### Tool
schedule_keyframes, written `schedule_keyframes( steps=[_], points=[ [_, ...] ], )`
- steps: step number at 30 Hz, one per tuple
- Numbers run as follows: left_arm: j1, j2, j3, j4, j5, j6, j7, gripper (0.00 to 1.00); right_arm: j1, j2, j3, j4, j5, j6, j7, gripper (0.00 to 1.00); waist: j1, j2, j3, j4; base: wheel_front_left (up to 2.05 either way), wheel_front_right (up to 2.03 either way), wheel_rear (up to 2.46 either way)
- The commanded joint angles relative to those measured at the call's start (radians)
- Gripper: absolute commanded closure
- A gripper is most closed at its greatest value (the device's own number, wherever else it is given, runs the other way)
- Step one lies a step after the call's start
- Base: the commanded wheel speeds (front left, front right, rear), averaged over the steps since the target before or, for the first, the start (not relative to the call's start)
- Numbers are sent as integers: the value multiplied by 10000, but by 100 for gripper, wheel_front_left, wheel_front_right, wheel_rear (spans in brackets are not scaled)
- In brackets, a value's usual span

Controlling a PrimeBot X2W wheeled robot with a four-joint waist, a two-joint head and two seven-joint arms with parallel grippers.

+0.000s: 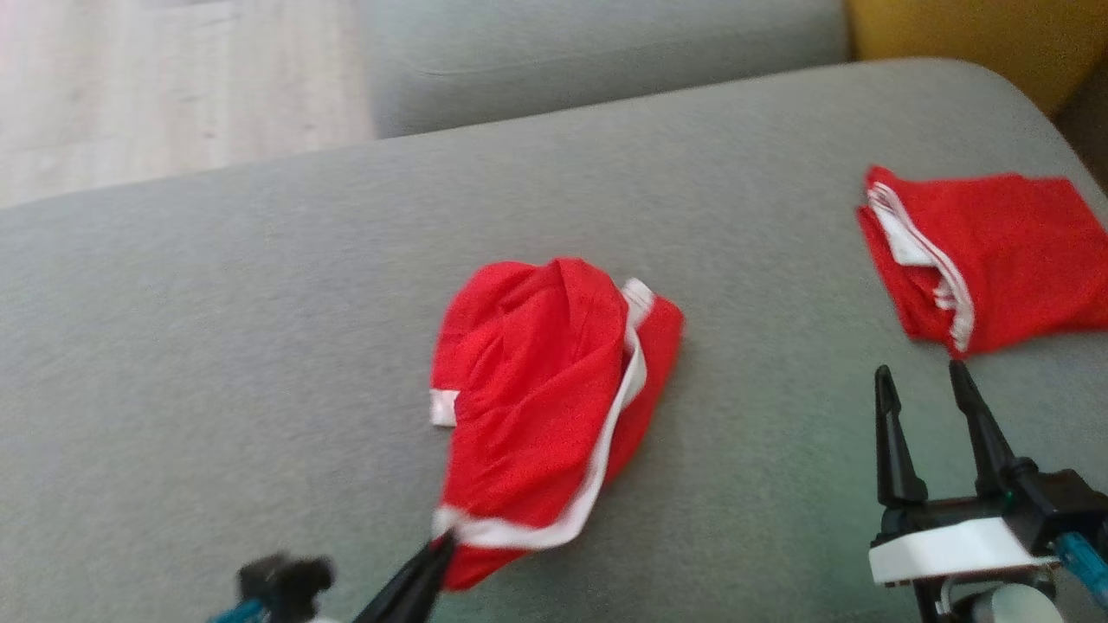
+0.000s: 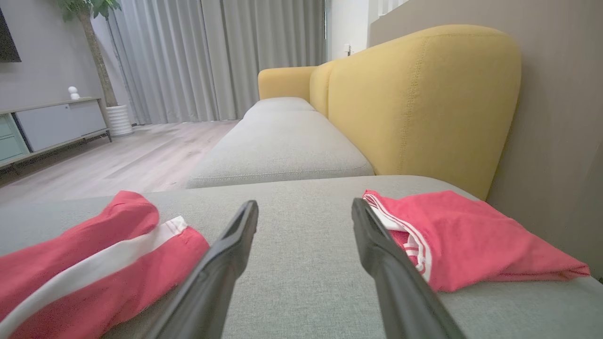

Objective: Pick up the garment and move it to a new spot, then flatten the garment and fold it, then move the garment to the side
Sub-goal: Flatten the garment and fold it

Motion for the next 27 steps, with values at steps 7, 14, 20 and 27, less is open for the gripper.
schedule_keyframes(
  steps=[7, 14, 20, 27],
  points=[
    [196, 614, 1601, 1861, 49, 767, -1526, 100, -41, -66, 203, -216, -233, 71, -109, 0, 1, 0, -461, 1186, 0, 0, 0],
    [58, 232, 1836, 3082, -255, 576, -2035, 0, -59, -66, 266, -146, -232, 71, -109, 0, 1, 0, -548, 1356, 0, 0, 0],
    [312, 516, 2102, 3232, -542, 846, -1812, 0, 74, -66, 251, -128, -200, 71, -109, 0, 1, 0, -597, 1245, 0, 0, 0],
    [-25, 992, 2694, 1888, -98, 1949, -2144, 0, 55, -66, 229, -193, -181, 71, -109, 0, 1, 0, -514, 1095, 0, 0, 0]
  ],
)
